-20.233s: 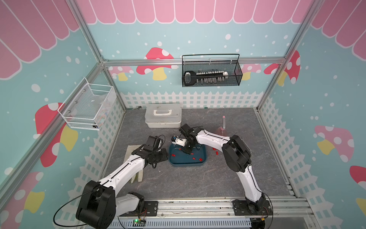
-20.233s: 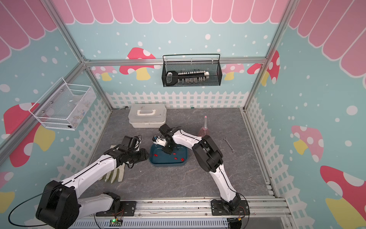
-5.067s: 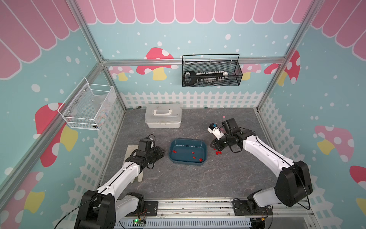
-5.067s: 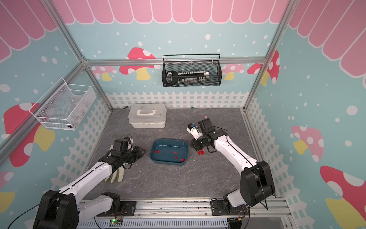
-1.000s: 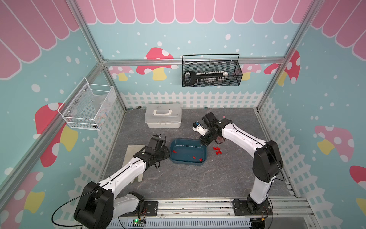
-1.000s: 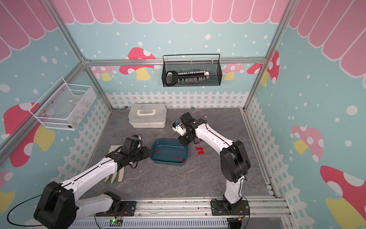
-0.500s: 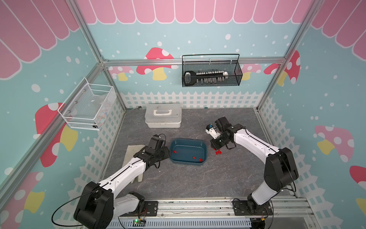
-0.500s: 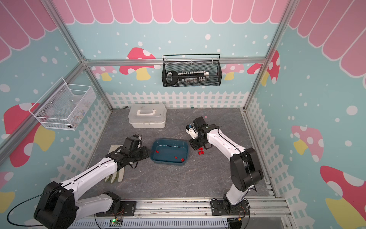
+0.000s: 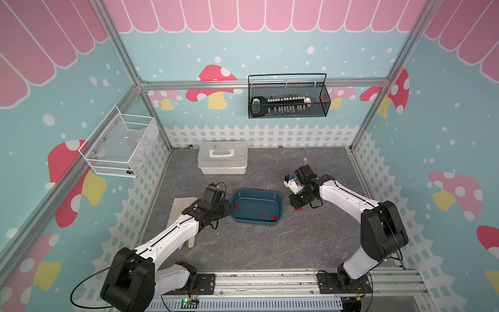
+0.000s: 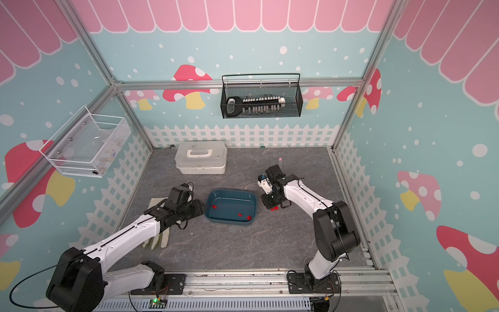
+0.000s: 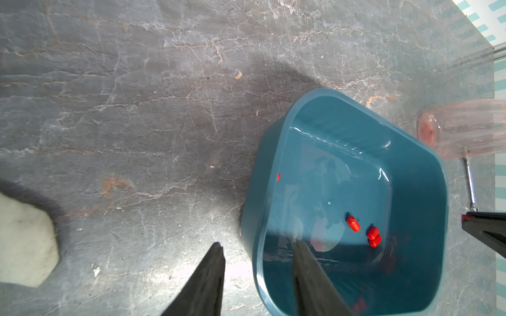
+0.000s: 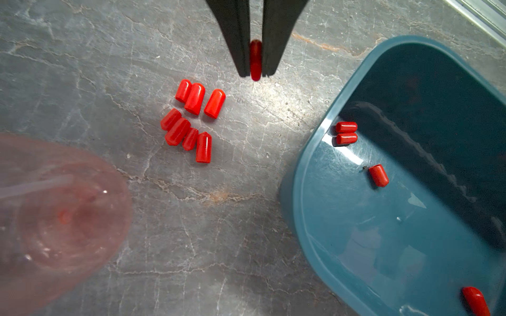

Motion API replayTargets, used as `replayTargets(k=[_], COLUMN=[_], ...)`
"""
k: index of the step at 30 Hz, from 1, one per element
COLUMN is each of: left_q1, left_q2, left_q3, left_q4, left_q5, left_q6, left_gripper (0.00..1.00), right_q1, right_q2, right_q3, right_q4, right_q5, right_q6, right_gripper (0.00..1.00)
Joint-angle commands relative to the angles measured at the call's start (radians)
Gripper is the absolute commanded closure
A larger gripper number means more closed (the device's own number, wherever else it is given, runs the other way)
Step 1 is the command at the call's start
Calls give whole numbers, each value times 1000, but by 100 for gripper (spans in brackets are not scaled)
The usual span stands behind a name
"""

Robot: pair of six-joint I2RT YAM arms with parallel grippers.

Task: Take the screw protection sleeves out of the storage box
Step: Place the screw protection sleeve at the center of the board.

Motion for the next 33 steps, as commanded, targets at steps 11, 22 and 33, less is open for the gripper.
replayTargets(k=[11,22,33], left_q1=[-5,-5,-5], left_q2=[-5,1,1], left_q3=[21,24,24], left_q4=[-8,-8,-7], left_q5=[-15,-14,-13], left_q6=[12,11,11], left_gripper=[56,57,57], right_q1=[-8,-7,-7], right_q2=[64,148,168], right_q3=[-46,-13,12], right_q4=[41,55,41], right_q5=[25,44,70], right_q6=[10,11,4], right_gripper=[87,86,86])
